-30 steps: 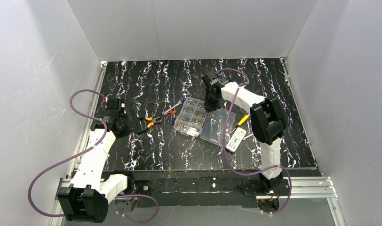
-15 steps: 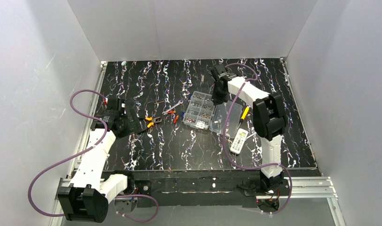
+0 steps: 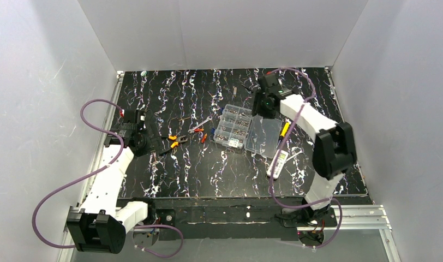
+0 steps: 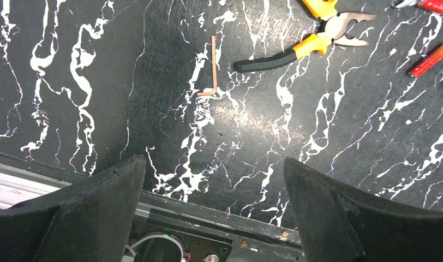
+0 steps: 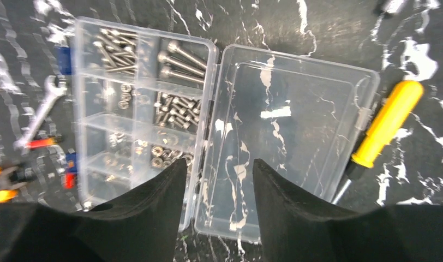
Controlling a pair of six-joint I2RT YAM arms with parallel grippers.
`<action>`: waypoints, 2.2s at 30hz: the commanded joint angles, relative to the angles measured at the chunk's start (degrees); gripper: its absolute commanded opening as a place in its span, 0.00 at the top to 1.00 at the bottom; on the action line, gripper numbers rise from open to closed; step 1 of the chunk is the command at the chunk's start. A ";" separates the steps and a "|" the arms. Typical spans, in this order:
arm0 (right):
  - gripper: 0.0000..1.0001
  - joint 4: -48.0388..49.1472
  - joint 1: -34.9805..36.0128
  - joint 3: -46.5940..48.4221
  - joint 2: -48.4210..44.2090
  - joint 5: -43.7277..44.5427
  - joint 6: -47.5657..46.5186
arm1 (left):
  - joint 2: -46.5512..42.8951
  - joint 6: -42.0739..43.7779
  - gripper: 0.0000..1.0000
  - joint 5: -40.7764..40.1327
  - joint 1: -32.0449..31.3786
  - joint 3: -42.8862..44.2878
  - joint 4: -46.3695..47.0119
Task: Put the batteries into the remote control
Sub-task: Move the distractor to the center of the board, then pick up the remote control from the center of the board.
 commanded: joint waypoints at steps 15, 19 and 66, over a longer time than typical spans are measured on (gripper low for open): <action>0.36 -7.07 -10.14 -33.61 -30.50 -5.40 9.09 | 2.79 -0.96 0.01 6.66 0.17 4.22 -3.66; 0.36 -7.28 -10.05 -38.46 -34.90 -7.59 10.34 | 3.32 -1.69 0.01 9.00 0.17 4.05 -3.49; 0.99 -0.11 -8.90 -40.01 -45.42 -18.12 -1.70 | 5.79 -12.67 0.01 27.60 0.16 8.03 -0.21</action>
